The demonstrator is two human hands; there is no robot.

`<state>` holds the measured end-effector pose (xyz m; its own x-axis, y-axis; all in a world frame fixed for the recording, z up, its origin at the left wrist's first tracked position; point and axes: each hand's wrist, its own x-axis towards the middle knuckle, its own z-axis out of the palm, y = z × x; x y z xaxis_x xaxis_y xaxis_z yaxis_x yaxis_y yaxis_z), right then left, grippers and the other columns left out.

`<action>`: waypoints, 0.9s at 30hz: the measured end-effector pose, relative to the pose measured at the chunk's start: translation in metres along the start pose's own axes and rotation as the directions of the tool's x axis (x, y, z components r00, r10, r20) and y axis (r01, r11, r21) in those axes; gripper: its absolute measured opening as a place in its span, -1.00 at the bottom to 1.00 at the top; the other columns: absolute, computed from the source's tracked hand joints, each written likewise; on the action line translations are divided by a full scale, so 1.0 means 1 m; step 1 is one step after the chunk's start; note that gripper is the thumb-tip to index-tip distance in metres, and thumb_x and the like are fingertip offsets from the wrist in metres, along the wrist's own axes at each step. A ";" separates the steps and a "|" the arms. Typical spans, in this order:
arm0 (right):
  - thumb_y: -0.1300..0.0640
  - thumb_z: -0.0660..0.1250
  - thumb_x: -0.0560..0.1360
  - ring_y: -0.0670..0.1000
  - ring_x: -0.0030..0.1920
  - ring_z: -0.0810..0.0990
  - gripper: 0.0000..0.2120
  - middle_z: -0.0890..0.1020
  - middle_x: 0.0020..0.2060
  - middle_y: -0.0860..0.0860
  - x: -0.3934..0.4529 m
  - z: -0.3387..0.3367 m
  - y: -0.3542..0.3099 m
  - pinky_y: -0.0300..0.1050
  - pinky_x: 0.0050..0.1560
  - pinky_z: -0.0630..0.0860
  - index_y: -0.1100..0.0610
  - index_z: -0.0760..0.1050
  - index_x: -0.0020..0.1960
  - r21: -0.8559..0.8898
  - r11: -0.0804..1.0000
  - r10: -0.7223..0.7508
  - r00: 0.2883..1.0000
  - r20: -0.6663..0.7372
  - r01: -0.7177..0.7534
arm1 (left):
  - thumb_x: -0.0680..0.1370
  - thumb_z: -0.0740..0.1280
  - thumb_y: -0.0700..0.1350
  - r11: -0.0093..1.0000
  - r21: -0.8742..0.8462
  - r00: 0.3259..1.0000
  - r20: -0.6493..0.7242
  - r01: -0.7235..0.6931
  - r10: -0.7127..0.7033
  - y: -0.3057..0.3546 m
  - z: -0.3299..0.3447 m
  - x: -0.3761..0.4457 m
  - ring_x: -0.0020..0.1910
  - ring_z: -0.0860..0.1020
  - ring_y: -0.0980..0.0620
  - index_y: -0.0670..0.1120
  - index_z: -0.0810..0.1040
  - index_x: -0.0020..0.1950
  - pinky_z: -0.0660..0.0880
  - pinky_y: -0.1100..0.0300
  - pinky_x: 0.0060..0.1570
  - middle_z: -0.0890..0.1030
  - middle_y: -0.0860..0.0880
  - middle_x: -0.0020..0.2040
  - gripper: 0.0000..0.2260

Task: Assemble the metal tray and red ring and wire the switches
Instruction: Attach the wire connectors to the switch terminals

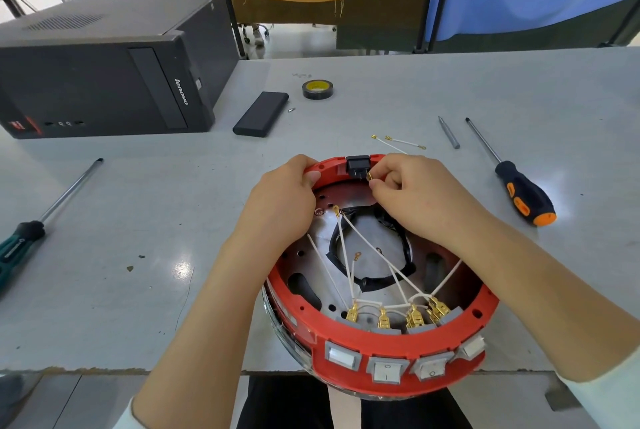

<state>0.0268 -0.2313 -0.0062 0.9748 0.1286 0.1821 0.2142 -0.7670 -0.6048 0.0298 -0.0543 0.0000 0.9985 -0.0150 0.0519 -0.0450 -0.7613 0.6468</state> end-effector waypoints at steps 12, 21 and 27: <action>0.12 0.26 0.54 -0.20 -0.45 0.45 -0.88 0.47 -0.55 -0.11 0.000 -0.001 -0.004 -0.44 -0.41 0.33 -0.04 0.47 -0.16 -0.014 0.999 0.034 0.999 -0.015 -0.034 | 0.67 0.12 -0.07 1.000 -0.005 1.000 0.003 0.006 -0.006 0.000 0.000 0.001 0.00 0.45 -0.04 0.02 0.50 0.23 0.32 0.15 -0.04 0.54 -0.01 0.01 -0.78; 0.14 0.25 0.51 -0.16 -0.45 0.49 -0.80 0.51 -0.47 -0.08 0.002 0.004 -0.008 -0.24 -0.38 0.41 0.01 0.42 -0.29 -0.073 0.997 0.033 0.997 -0.070 -0.038 | 0.67 0.11 -0.10 0.998 0.049 0.999 0.008 -0.042 0.042 0.002 -0.001 -0.001 0.03 0.47 -0.07 0.01 0.49 0.26 0.30 0.16 -0.06 0.59 -0.07 0.08 -0.76; 0.18 0.22 0.52 -0.03 -0.32 0.52 -0.87 0.53 -0.42 -0.03 0.003 0.006 -0.008 -0.17 -0.32 0.42 0.14 0.46 -0.19 -0.113 0.994 -0.016 0.997 -0.078 0.007 | 0.68 0.09 -0.11 0.992 0.106 0.997 0.010 -0.071 0.071 0.002 0.000 0.001 0.09 0.49 -0.11 0.00 0.47 0.31 0.31 0.17 -0.06 0.59 -0.10 0.12 -0.74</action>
<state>0.0288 -0.2213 -0.0056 0.9635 0.0909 0.2518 0.2123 -0.8325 -0.5118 0.0305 -0.0552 0.0014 0.9931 -0.0752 0.0900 -0.1128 -0.8227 0.5571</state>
